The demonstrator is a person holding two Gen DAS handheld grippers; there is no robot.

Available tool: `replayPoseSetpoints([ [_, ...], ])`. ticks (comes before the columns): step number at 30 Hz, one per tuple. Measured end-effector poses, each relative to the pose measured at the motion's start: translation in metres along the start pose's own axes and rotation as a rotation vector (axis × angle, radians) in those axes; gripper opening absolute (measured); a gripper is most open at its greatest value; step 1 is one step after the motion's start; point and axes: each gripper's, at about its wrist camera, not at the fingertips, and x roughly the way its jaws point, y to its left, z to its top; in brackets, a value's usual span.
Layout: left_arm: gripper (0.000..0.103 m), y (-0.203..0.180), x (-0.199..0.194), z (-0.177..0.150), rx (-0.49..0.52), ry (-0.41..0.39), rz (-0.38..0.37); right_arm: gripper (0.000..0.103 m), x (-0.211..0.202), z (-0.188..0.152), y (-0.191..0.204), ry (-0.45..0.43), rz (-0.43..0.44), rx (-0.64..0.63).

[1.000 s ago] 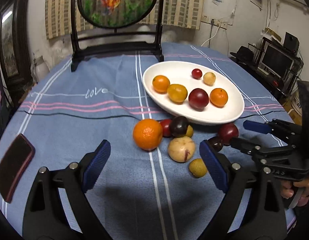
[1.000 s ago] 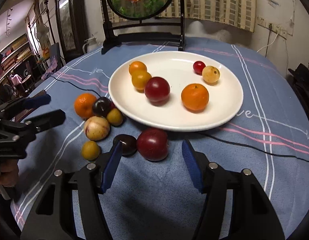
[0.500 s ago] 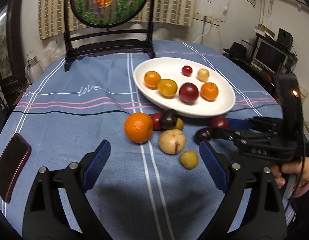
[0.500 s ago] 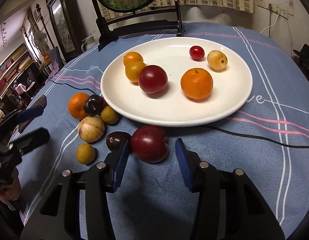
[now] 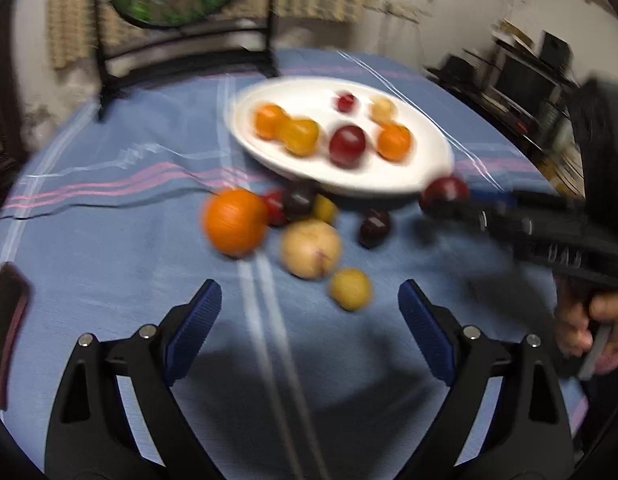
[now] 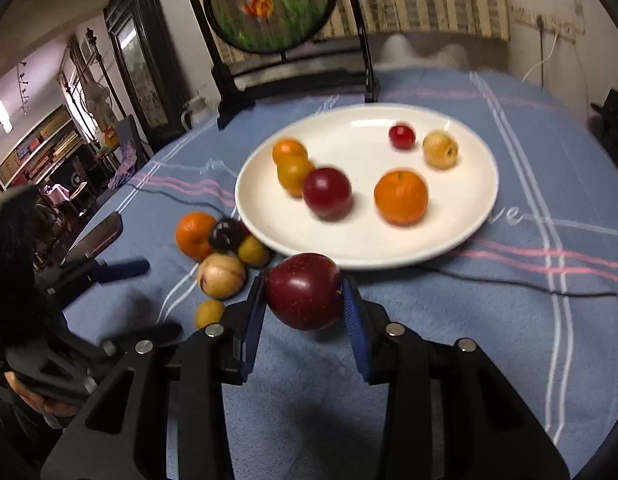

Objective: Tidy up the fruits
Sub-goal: 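Grasp the red apple with the right tool while the left tool grasps a small yellow fruit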

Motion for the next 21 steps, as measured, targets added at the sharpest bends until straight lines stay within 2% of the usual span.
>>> replayPoseSetpoints([
  [1,0.086,-0.005,0.003,-0.001,0.016,0.019,-0.033,0.039,-0.002,0.001,0.000,-0.010,-0.011,-0.003],
  [2,0.078,-0.009,0.006,-0.003,0.033,0.031,-0.047,0.039,-0.001,0.002,-0.002,-0.008,-0.016,0.000],
  [6,0.052,-0.021,0.022,-0.004,0.065,0.082,-0.040,0.039,0.005,0.002,-0.008,0.021,-0.010,0.033],
  [8,0.046,-0.020,0.029,-0.003,0.048,0.101,-0.035,0.039,0.001,0.003,-0.007,0.008,-0.008,0.030],
  [13,0.044,-0.019,0.034,0.002,0.009,0.095,-0.009,0.039,-0.001,0.003,-0.004,0.011,0.011,0.023],
  [21,0.039,-0.027,0.038,0.004,0.023,0.077,0.034,0.039,-0.002,0.002,-0.002,0.013,0.007,0.018],
])
